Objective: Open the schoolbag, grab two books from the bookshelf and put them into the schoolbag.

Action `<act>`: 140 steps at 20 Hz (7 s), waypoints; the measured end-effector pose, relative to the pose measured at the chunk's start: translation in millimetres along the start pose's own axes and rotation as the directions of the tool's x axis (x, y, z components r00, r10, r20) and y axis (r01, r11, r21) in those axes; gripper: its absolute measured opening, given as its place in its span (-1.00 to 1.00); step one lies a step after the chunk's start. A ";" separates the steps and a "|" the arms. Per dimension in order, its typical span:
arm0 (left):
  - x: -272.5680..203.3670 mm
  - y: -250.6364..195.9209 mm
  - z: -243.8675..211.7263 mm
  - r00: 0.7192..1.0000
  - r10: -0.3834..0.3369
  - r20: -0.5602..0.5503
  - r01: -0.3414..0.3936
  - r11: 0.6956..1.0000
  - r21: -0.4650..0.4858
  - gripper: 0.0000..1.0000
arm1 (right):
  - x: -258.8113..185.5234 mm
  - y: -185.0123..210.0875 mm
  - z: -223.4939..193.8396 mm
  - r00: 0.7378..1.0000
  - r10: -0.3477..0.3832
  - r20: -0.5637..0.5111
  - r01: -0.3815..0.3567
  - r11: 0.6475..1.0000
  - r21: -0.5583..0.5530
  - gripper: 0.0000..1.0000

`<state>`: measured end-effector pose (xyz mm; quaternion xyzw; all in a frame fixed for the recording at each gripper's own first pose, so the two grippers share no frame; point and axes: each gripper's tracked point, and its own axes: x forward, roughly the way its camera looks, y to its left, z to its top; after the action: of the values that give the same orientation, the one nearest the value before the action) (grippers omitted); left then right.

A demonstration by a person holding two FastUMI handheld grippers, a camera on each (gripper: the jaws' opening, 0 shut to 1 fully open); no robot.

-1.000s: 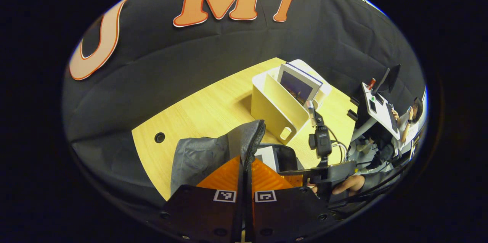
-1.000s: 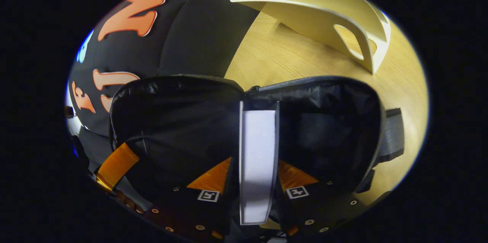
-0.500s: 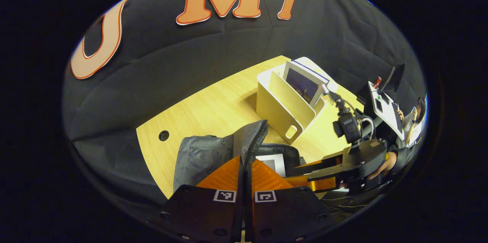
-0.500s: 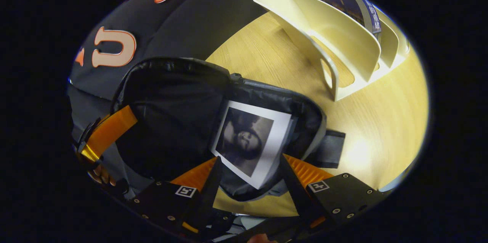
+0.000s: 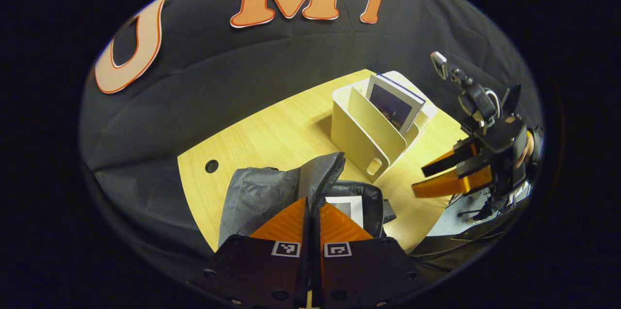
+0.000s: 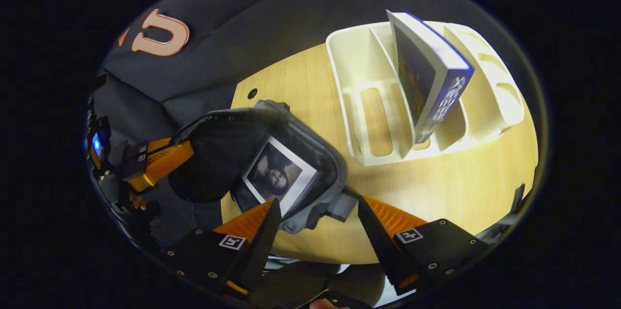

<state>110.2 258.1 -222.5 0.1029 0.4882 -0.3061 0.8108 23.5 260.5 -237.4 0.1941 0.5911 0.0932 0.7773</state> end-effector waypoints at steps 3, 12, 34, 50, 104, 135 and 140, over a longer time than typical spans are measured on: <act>3.7 -0.6 0.4 1.000 0.018 -0.007 -0.019 1.000 -0.020 -0.92 | -23.2 -22.1 25.3 1.000 -0.019 -0.012 0.018 0.998 -0.057 0.92; 15.0 -1.3 0.2 0.997 0.062 -0.036 -0.064 0.995 -0.074 -0.92 | -29.0 -83.9 88.0 0.990 -0.126 -0.070 0.116 0.985 -0.128 0.94; 23.9 15.8 -4.3 0.988 0.110 -0.104 -0.122 0.986 -0.114 -0.92 | -5.3 -126.3 165.4 0.951 -0.239 -0.196 0.207 0.963 -0.171 0.65; 16.2 13.1 -8.2 0.996 0.049 -0.076 -0.053 0.997 -0.060 -0.92 | -44.1 -115.7 143.6 0.937 -0.328 -0.118 0.328 0.944 -0.023 -0.39; -30.1 13.1 -5.8 0.995 -0.038 0.092 0.033 0.998 0.061 -0.93 | -4.7 89.6 -37.9 0.905 0.270 0.328 -0.411 0.752 0.515 -0.44; -28.3 -29.8 3.1 0.989 -0.075 0.124 0.068 0.996 0.062 -0.82 | 107.2 104.6 -49.8 0.942 0.246 0.230 -0.327 0.831 0.451 0.40; -25.8 -59.7 0.0 0.989 -0.077 0.125 0.071 0.996 0.050 -0.42 | 72.1 64.5 -37.7 0.939 0.202 0.277 -0.303 0.868 0.394 0.72</act>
<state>65.9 221.1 -192.6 0.0835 0.4319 -0.3530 0.8257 13.3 353.2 -283.1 0.4464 0.4736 0.0387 0.7583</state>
